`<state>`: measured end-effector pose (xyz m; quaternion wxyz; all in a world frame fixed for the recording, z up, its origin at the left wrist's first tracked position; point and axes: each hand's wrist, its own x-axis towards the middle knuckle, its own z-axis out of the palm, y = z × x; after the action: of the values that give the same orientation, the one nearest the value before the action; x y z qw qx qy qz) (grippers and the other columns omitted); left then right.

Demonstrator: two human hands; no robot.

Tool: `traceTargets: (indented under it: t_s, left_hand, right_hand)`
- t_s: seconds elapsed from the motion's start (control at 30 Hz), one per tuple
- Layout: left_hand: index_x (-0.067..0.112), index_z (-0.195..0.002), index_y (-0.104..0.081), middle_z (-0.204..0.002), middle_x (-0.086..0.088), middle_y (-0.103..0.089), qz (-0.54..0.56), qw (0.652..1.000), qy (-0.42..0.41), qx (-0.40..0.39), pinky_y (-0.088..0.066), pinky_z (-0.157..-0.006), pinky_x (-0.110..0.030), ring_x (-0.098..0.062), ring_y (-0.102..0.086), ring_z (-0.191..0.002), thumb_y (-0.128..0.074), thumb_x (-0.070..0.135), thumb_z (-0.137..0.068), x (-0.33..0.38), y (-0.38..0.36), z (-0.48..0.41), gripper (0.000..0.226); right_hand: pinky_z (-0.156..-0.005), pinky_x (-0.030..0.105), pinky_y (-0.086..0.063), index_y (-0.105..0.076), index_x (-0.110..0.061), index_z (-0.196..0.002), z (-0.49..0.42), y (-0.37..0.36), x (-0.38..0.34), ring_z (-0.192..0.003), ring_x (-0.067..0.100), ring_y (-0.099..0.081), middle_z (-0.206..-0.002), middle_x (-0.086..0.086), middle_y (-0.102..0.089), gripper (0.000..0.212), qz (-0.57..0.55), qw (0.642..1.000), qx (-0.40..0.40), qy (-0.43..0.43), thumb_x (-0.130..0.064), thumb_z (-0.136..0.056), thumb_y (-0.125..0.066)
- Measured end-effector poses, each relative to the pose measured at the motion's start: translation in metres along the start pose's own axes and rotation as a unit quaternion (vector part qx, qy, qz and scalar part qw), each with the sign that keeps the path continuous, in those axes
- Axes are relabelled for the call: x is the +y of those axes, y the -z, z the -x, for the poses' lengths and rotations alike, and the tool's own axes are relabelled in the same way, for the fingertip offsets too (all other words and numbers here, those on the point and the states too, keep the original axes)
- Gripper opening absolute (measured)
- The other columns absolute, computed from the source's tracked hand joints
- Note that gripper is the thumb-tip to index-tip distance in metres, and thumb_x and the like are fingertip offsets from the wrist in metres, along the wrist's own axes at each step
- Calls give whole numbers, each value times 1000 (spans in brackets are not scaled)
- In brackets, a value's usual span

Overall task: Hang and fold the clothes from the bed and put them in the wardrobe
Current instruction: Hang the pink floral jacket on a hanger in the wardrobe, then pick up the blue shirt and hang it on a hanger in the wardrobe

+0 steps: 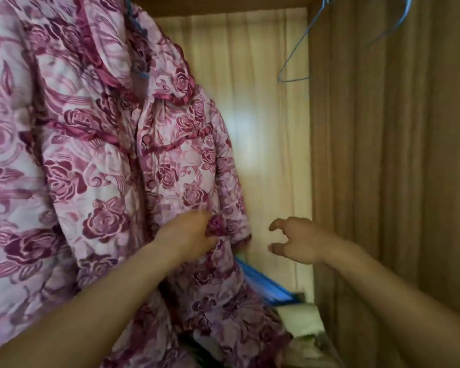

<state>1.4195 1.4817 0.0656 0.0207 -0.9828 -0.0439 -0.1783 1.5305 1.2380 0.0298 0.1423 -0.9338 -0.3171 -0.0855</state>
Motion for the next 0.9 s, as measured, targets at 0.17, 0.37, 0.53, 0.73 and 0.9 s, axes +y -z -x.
traceTargets:
  t_s: [0.17,0.37,0.53,0.73,0.9]
  left_hand:
    - [17,-88,-52,-95,-5,-58,92,989,-95,-61,-49,-77,-35,-25,-62,-92,-61,33,-91,30,-59,37,19]
    - [17,-114,-63,-116,0,-62,155,952,-186,-186,-47,-93,-34,-20,-60,-109,-64,39,-93,69,-144,91,31]
    - [14,-118,-61,-119,-1,-61,157,915,-252,-272,-40,-85,-25,-18,-57,-113,-61,36,-95,117,-202,130,32]
    - [12,-110,-64,-108,-3,-67,124,875,-333,-330,-44,-77,-29,-20,-64,-101,-59,46,-94,191,-251,181,38]
    - [23,-144,-49,-139,2,-58,106,822,-396,-395,-46,-83,-27,-15,-59,-118,-60,57,-92,260,-282,226,62]
  right_hand:
    - [-91,30,-49,-47,-28,-145,96,-38,1,-114,18,-60,-121,0,-65,61,-51,992,-38,-112,-54,-92,-62]
    - [-86,26,-42,-51,-27,-139,221,-83,2,-121,19,-57,-135,1,-61,52,-48,976,-71,-201,-50,-93,-62]
    - [-92,30,-41,-45,-32,-145,328,-125,7,-128,21,-53,-141,-2,-56,59,-50,940,-106,-322,-59,-94,-56]
    - [-97,36,-48,-44,-35,-144,425,-151,9,-121,18,-56,-136,-4,-58,59,-75,866,-143,-473,-58,-92,-60]
    - [-97,38,-49,-44,-33,-144,502,-174,12,-119,21,-57,-135,0,-59,60,-98,800,-158,-570,-58,-92,-61]
